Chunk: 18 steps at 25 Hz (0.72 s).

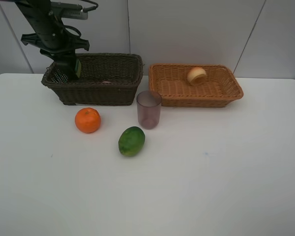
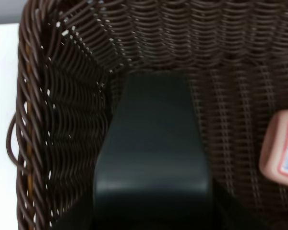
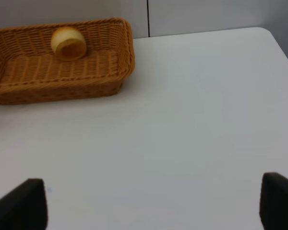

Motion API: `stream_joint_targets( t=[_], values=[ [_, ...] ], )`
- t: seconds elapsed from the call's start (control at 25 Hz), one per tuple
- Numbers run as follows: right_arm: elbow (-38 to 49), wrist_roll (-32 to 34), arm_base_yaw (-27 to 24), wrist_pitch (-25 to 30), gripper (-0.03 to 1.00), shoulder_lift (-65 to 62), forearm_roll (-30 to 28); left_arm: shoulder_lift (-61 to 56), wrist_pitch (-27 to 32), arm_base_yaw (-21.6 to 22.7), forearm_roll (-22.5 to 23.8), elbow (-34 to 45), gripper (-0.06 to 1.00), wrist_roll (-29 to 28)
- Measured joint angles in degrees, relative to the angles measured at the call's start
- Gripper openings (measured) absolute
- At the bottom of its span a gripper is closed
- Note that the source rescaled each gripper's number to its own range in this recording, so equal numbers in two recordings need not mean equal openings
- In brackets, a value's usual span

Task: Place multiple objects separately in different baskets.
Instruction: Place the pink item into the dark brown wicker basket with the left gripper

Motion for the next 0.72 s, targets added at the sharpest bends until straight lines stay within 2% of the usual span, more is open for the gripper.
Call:
stream_joint_targets(
  t=[0.28,0.72],
  values=[
    [0.00,0.00,0.00,0.00,0.95,0.00,0.00,1.70,-3.44,0.46,-0.22,0.00,0.50,0.17],
    [0.00,0.00,0.00,0.00,0.95,0.00,0.00,2.81,-4.60,0.52,-0.22,0.00,0.50,1.67]
  ],
)
